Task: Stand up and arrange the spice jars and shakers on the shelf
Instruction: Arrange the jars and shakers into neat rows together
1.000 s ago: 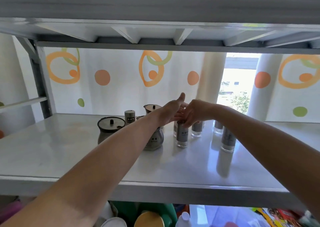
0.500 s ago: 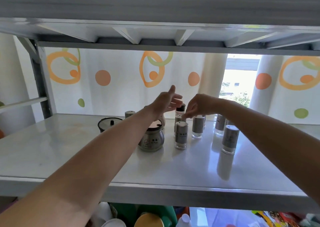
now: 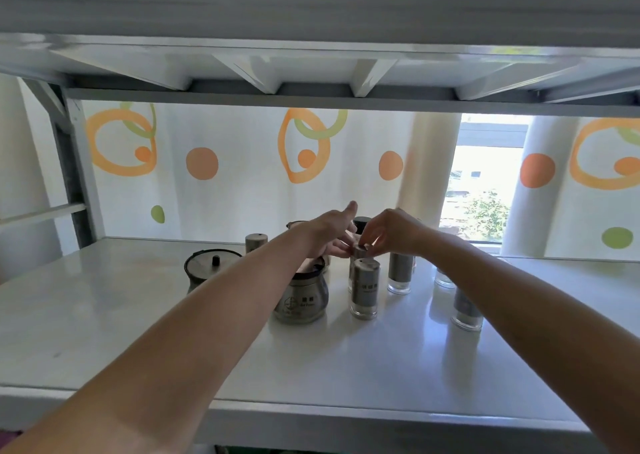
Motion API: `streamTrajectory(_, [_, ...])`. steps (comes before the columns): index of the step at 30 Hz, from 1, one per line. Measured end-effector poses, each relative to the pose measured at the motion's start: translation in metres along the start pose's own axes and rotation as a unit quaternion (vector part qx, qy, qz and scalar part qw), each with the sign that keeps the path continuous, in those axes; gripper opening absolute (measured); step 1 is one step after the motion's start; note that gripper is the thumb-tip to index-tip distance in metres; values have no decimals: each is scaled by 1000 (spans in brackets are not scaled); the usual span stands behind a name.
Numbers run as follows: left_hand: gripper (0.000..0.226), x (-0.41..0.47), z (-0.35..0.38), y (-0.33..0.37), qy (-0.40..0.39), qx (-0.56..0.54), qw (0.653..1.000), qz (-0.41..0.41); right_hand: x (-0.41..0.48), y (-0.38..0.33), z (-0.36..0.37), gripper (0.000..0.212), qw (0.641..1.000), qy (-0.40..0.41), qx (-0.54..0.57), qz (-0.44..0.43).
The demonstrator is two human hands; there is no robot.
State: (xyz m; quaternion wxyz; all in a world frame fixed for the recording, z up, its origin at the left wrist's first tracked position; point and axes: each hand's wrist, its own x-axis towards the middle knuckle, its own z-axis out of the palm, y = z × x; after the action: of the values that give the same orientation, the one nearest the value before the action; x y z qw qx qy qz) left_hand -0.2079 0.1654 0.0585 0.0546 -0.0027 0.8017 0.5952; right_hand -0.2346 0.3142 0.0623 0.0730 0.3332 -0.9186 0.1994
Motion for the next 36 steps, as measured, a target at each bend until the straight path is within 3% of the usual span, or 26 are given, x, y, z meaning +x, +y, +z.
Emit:
streamTrajectory(9, [68, 14, 7, 0, 12, -8, 1000, 3, 15, 0, 1, 20, 992, -12, -120, 23])
streamTrajectory(30, [65, 33, -2, -16, 18, -39, 999, 19, 30, 29, 3, 12, 1000, -13, 10, 19])
streamTrajectory(36, [64, 30, -2, -16, 7, -16, 1000, 26, 29, 24, 6, 27, 999, 26, 0, 24])
